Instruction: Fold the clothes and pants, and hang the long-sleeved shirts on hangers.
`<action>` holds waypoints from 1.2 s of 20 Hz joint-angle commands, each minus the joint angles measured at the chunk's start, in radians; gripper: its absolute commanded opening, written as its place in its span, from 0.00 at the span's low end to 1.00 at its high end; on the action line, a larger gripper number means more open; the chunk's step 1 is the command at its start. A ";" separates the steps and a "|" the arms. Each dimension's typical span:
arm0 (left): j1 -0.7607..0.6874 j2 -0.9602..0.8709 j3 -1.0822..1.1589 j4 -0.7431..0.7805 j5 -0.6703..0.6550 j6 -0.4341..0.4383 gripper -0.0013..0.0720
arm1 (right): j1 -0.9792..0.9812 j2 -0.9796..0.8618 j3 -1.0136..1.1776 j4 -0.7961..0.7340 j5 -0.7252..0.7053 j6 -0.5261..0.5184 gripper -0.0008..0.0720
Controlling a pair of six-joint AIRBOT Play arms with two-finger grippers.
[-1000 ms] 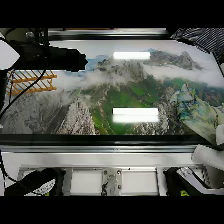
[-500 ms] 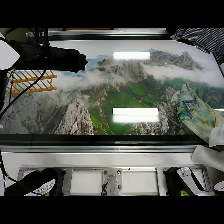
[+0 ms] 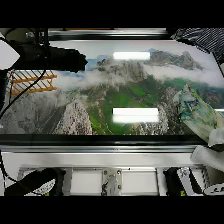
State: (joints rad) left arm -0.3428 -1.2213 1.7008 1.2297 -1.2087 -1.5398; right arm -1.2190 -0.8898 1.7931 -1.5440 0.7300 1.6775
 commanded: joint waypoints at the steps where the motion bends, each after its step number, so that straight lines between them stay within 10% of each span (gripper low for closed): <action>1: 0.000 -0.001 0.000 0.002 0.000 -0.001 0.03 | 0.001 0.042 0.000 0.098 -0.058 -0.005 0.74; 5: 0.000 -0.001 0.000 0.002 0.000 -0.001 0.03 | 0.001 0.045 -0.001 0.482 -0.028 -0.119 0.74; 9: 0.000 -0.001 0.000 0.010 0.000 -0.001 0.03 | 0.008 -0.034 -0.001 1.321 0.307 -0.725 0.74; 11: 0.000 -0.001 0.000 0.009 0.000 -0.002 0.03 | 0.077 -0.087 -0.001 1.517 0.516 -0.849 0.64; 16: 0.000 0.066 -0.169 0.007 0.060 -0.047 0.03 | 0.598 -0.100 -0.053 1.004 0.602 -0.832 0.62; 24: 0.000 0.179 -0.392 0.000 0.095 -0.047 0.03 | 1.385 -0.135 -0.438 0.737 0.640 -0.867 0.62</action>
State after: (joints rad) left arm -0.3428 -1.0748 1.3640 1.2312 -1.1244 -1.5856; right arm -0.0551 -1.0073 1.4635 -0.6857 1.3521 0.8371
